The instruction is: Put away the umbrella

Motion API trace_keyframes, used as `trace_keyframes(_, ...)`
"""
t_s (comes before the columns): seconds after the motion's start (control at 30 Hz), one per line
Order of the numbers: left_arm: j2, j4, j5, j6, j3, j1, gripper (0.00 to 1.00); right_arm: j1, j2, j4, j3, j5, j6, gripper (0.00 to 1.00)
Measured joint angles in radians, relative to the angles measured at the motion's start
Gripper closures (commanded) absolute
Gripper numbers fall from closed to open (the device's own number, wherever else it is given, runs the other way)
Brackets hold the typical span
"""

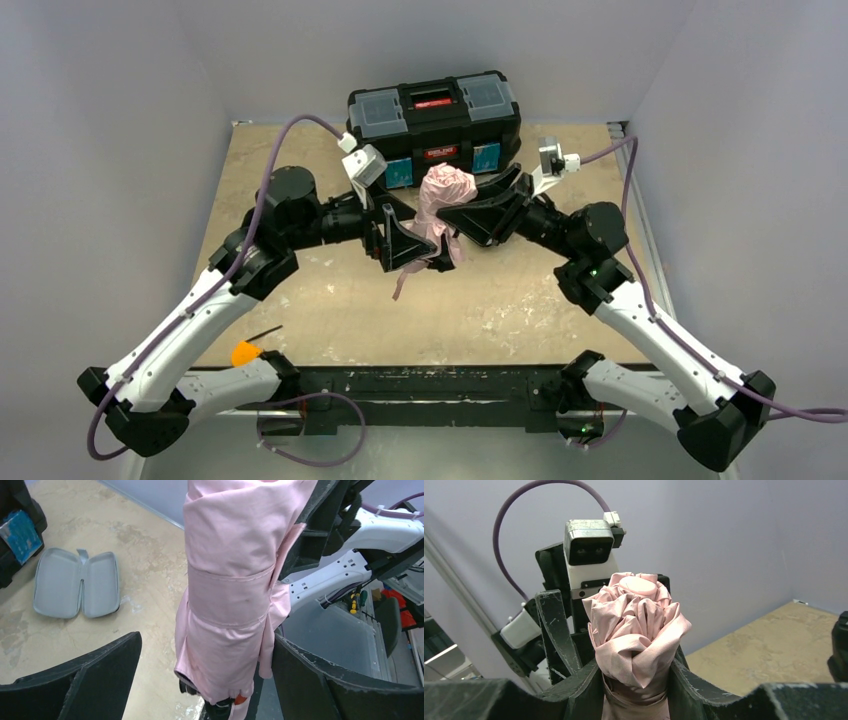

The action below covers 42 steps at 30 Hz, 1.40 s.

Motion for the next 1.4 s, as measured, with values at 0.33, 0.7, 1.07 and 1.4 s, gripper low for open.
trace_keyframes(0.33,0.022,0.152,0.124,-0.061,-0.025,0.0,0.83,-0.001,0.065,0.125,0.002,-0.057,0.114,1.0)
trace_keyframes(0.7,0.019,0.137,0.11,-0.085,-0.031,0.006,1.0,0.003,0.04,0.061,0.002,0.01,0.103,0.12)
trace_keyframes(1.07,0.043,-0.179,-0.35,0.056,0.067,-0.022,1.0,-0.002,-0.039,-0.33,0.123,0.289,0.092,0.01)
trace_keyframes(1.4,0.153,-0.209,-0.914,0.321,0.093,-0.276,1.0,-0.002,0.137,-0.708,0.349,0.424,0.286,0.01)
